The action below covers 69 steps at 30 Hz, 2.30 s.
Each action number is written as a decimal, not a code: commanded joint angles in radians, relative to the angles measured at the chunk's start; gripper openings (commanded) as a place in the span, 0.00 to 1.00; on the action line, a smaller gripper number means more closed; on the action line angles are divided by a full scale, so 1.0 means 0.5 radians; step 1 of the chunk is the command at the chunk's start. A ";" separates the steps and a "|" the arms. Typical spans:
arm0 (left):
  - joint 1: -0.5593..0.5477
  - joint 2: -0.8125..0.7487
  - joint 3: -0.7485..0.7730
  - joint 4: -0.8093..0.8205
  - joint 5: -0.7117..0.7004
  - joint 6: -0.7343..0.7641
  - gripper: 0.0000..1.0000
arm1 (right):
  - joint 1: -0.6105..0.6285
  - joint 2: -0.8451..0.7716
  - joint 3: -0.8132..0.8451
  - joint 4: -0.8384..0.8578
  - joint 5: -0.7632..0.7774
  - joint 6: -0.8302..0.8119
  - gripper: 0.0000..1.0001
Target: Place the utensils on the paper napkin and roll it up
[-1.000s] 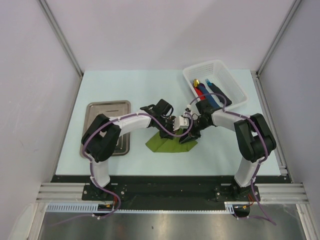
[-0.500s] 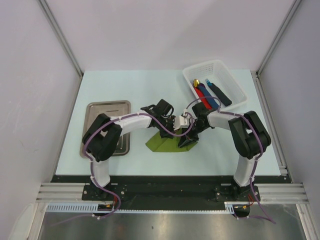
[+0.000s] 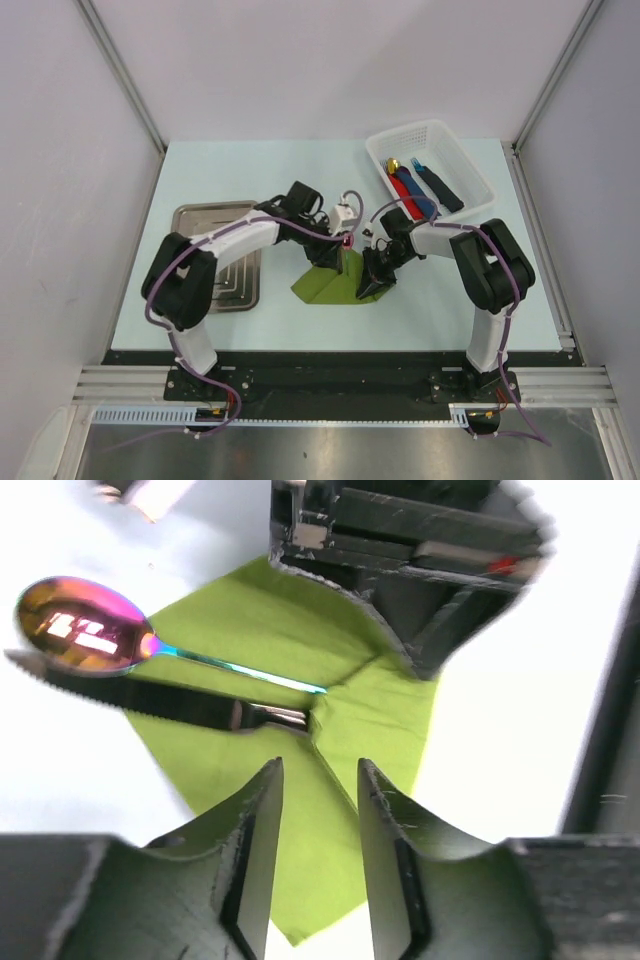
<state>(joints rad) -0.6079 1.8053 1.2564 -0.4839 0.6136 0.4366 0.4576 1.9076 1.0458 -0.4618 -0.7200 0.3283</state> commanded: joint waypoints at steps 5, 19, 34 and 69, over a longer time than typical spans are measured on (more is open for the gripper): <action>0.041 -0.270 -0.291 0.023 0.568 -0.646 0.38 | 0.008 0.023 0.056 0.003 0.148 -0.012 0.15; 0.044 0.107 -0.341 0.274 0.589 -1.131 0.23 | 0.002 -0.014 0.022 0.006 0.237 -0.015 0.15; 0.163 0.276 -0.396 0.103 0.509 -1.033 0.20 | 0.002 -0.063 -0.012 -0.003 0.339 -0.058 0.15; 0.240 0.237 -0.469 0.201 0.469 -1.079 0.15 | 0.171 -0.060 0.077 0.153 0.296 -0.049 0.16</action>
<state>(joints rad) -0.5079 1.9472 1.0405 -0.4099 0.8761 -0.1078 0.5453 1.8450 1.0607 -0.4175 -0.5911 0.2970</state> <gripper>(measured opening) 0.147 0.165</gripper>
